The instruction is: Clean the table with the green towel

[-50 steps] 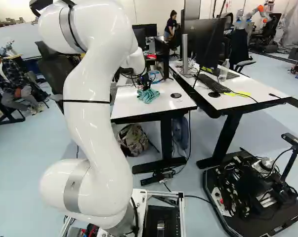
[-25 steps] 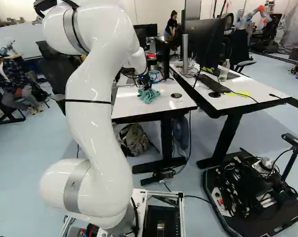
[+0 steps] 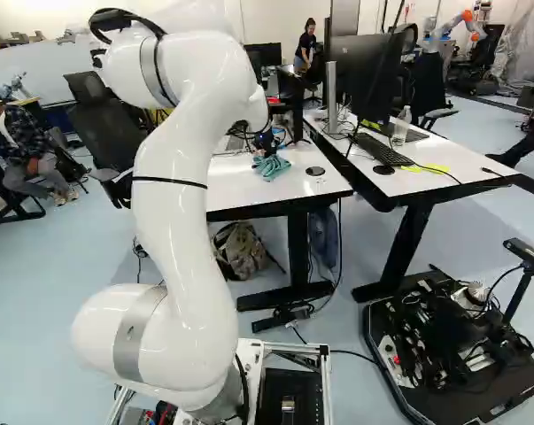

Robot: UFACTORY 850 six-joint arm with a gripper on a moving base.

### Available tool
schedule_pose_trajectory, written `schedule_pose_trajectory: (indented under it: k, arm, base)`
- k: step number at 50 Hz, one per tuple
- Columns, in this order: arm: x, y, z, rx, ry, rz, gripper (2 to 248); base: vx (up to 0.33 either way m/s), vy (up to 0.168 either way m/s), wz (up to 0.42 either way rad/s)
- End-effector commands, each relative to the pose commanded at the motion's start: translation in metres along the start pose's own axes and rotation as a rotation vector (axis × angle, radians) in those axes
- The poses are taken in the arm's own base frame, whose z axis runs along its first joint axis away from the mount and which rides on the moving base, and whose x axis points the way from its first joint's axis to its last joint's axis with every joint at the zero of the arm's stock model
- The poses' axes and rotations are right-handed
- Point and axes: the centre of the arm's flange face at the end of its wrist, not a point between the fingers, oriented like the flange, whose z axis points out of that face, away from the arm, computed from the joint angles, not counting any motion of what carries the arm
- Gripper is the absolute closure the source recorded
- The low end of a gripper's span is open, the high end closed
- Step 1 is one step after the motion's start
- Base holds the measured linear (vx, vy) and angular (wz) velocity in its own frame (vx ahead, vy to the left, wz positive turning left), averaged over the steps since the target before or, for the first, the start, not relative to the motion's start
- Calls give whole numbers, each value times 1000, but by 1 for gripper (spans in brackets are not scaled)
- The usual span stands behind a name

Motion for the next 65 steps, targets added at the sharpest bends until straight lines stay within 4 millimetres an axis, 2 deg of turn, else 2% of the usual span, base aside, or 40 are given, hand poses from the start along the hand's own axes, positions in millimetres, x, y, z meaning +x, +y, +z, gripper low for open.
schedule_pose_trajectory:
  k: [12, 26, 65]
  arm:
    - [5, -19, 4, 13, 7, -22, 228]
    - [-5, -39, -4, 28, -6, -46, 228]
    - [-59, -38, -43, 28, -73, -50, 228]
  base:
    - [0, 0, 0]
    - [0, 0, 0]
    - [0, 0, 0]
